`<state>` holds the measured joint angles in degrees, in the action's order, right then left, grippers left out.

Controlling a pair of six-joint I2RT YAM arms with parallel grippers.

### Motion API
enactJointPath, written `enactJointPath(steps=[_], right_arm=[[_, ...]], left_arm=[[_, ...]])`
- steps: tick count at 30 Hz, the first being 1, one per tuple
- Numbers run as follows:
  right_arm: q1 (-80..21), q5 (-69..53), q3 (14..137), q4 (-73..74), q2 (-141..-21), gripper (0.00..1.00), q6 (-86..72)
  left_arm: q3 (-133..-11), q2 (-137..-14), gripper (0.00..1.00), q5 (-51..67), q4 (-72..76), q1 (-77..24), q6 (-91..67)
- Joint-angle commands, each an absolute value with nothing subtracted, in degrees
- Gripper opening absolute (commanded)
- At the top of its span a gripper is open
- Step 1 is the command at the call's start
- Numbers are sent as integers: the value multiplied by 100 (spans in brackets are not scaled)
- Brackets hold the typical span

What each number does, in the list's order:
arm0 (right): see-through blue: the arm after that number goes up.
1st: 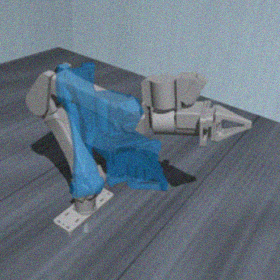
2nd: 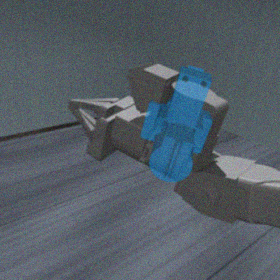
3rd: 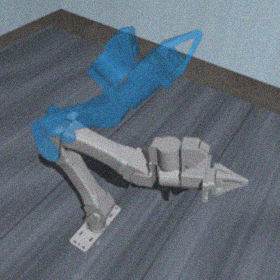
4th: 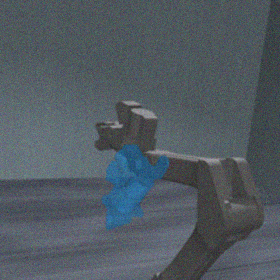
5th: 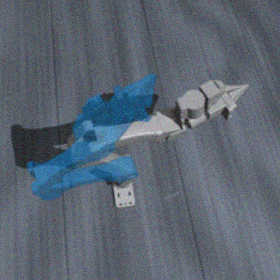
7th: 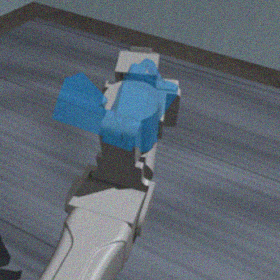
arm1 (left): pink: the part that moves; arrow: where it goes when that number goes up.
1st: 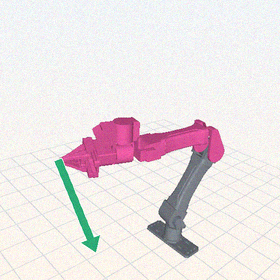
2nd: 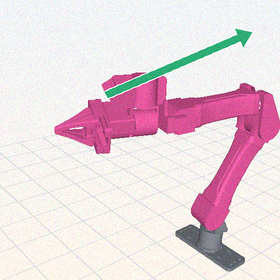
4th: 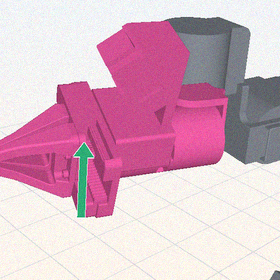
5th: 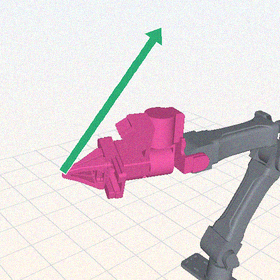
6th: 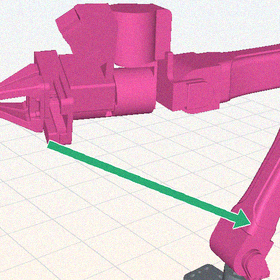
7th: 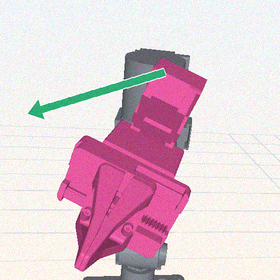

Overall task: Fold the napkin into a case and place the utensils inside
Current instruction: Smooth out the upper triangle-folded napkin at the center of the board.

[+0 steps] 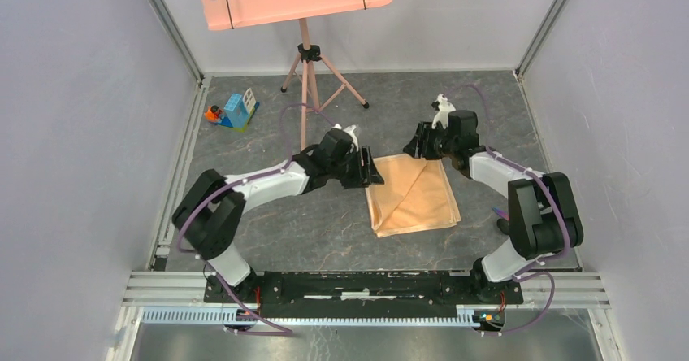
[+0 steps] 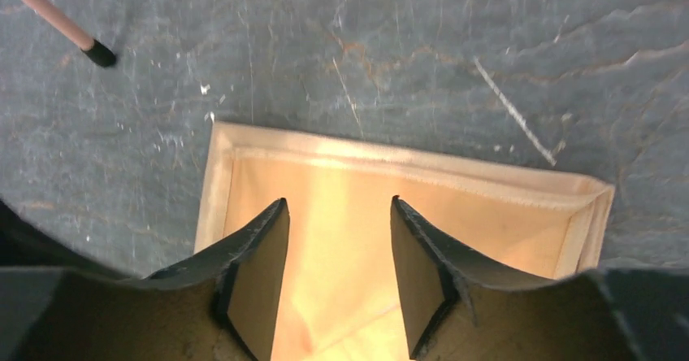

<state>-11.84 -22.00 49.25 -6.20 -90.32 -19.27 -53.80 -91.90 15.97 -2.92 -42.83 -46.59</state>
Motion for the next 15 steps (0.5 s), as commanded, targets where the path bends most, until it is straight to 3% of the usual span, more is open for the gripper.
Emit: enactJointPath(steps=[1,8,15], right_arm=[[-1055,-2725,4697,-1052,-9050,53,-2037],[-808,-3067,4641,-1344,-9307,45,-2143],[-791,-2892,4674,-1279,-9434,42,-1957]], left_arm=[[-6357,-9914,61,506,-773,-4245,-3836],[-7717,-10987,63,-731,-1925,-4232,-3013],[-8187,-11548,60,-752,-2072,-4169,-2913]])
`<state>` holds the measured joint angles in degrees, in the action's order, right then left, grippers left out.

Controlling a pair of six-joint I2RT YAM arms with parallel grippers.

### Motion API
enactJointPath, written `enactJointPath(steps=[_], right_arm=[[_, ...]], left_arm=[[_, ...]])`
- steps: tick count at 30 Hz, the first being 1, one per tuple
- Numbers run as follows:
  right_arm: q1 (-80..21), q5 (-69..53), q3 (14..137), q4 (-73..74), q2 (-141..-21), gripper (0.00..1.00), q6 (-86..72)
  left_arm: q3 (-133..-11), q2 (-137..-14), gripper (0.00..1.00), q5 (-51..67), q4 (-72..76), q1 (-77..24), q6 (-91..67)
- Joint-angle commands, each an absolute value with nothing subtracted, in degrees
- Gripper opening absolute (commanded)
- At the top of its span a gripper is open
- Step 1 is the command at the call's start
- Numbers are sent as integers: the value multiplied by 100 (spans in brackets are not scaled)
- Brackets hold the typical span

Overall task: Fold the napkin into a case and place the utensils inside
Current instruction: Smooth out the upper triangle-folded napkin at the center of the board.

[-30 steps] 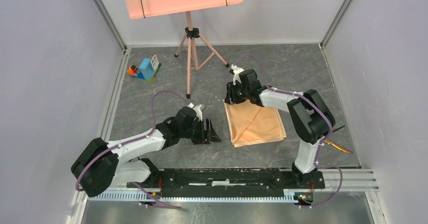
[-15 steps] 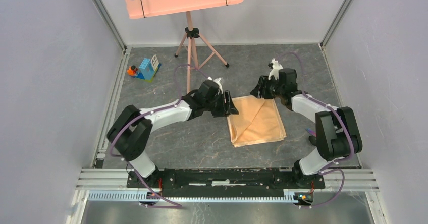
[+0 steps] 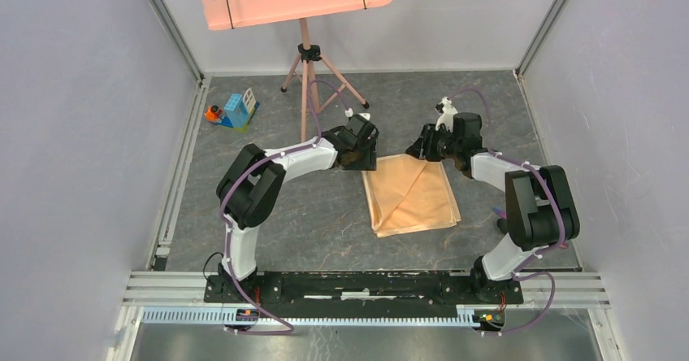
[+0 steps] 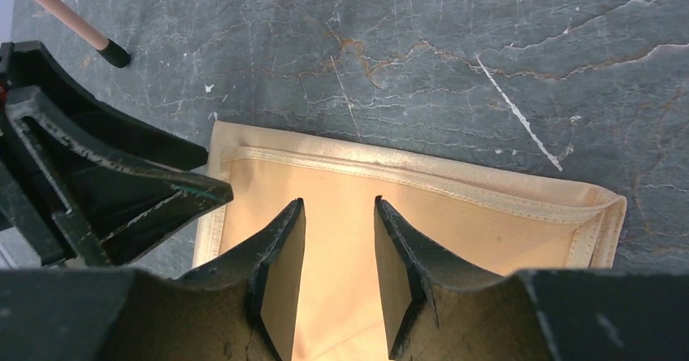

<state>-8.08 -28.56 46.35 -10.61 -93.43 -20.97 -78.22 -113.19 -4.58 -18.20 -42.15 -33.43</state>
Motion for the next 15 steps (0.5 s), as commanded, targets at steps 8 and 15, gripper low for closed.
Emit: enactJointPath(steps=[8,15], right_arm=[[-739,-2797,4736,-1326,-9675,39,-1933],[-579,-2547,4698,-1338,-9782,37,-2047]], left_arm=[[-8292,-11760,47,-770,-2107,-4100,-2852],[-8245,-11762,38,-659,-2022,-4019,-2843]])
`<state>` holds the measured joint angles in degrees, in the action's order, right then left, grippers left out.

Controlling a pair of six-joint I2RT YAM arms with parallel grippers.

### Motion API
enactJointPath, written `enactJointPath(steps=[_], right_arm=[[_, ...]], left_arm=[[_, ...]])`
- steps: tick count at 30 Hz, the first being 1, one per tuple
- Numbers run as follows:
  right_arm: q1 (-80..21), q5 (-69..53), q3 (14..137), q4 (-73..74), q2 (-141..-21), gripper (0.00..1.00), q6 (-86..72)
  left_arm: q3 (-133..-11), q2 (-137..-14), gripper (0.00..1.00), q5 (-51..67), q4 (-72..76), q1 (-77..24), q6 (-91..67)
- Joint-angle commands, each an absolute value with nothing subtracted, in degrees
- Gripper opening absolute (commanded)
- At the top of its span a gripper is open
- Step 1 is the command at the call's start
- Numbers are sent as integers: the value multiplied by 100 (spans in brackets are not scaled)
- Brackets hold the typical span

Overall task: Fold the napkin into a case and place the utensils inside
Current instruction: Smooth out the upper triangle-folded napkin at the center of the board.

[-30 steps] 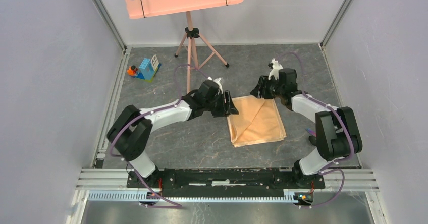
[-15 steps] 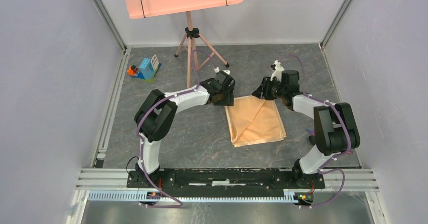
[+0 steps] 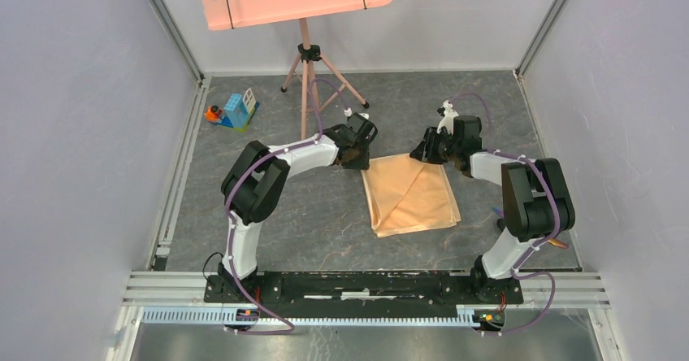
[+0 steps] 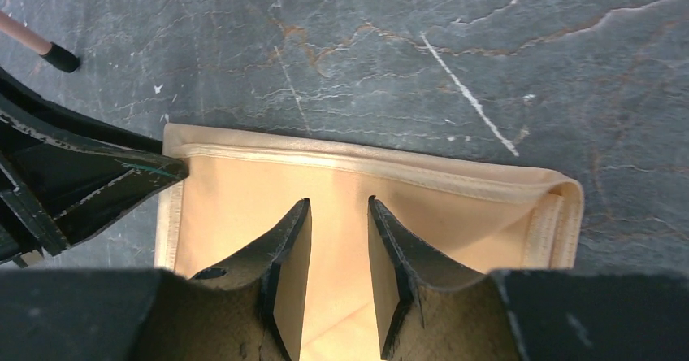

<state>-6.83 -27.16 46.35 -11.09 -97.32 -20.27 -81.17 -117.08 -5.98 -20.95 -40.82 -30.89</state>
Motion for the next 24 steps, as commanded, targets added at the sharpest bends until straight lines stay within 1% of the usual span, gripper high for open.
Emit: enactJointPath(steps=[1,3,10,15,18,24], right_arm=[[-575,-2543,4693,-1345,-9779,37,-2043],[-557,-2526,4694,-1345,-9775,37,-2042],[-499,-2404,4650,-1452,-9897,37,-2051],[-395,-1972,4486,-1561,-10026,36,-2153],[-306,-1835,4313,-1573,-10033,33,-2328],[-298,-2032,4355,-1377,-9494,33,-2418]], left_arm=[[-8233,-11760,35,-637,-1998,-4009,-2839],[-8228,-11767,33,-597,-1971,-3999,-2830],[-8236,-11795,32,-447,-1918,-3990,-2821],[-8222,-11858,32,-435,-1929,-3983,-2811],[-8198,-11876,31,-405,-1925,-3973,-2812],[-8139,-11872,30,-378,-1909,-3951,-2804]])
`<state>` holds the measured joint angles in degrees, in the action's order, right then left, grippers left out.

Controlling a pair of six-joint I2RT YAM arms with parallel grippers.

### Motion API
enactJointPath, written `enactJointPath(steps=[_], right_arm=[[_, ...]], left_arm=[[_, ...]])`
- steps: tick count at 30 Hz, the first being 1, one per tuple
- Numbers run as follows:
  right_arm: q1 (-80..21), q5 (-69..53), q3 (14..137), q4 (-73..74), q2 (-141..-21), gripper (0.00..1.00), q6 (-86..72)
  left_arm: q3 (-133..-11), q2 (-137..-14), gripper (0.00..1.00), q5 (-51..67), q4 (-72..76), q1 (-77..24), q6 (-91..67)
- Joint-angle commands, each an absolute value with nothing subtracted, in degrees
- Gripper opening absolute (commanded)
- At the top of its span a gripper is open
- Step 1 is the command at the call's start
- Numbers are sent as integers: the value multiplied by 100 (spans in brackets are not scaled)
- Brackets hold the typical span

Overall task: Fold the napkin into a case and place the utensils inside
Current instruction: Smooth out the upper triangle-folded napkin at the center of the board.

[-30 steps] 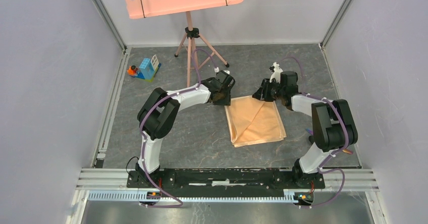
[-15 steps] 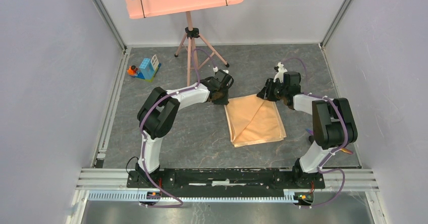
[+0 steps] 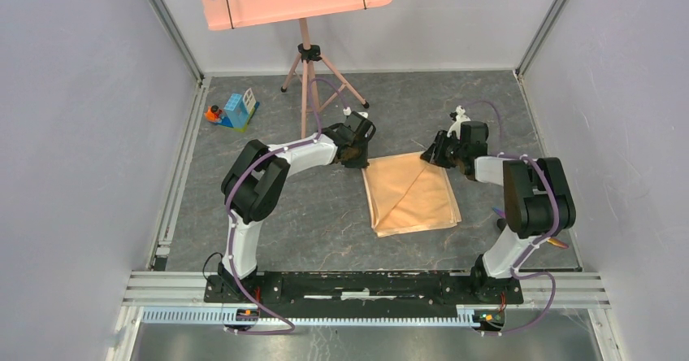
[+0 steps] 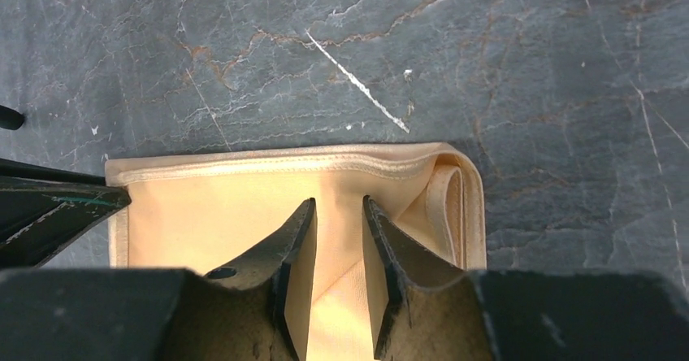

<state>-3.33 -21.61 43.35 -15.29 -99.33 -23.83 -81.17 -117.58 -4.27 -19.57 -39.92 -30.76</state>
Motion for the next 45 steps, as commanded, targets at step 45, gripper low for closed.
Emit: enactJointPath(steps=[45], right_arm=[[-2296,-3894,2254,-2509,-7221,39,-3625]], left_arm=[[-6889,-9939,51,1460,-1230,-3929,-3608]])
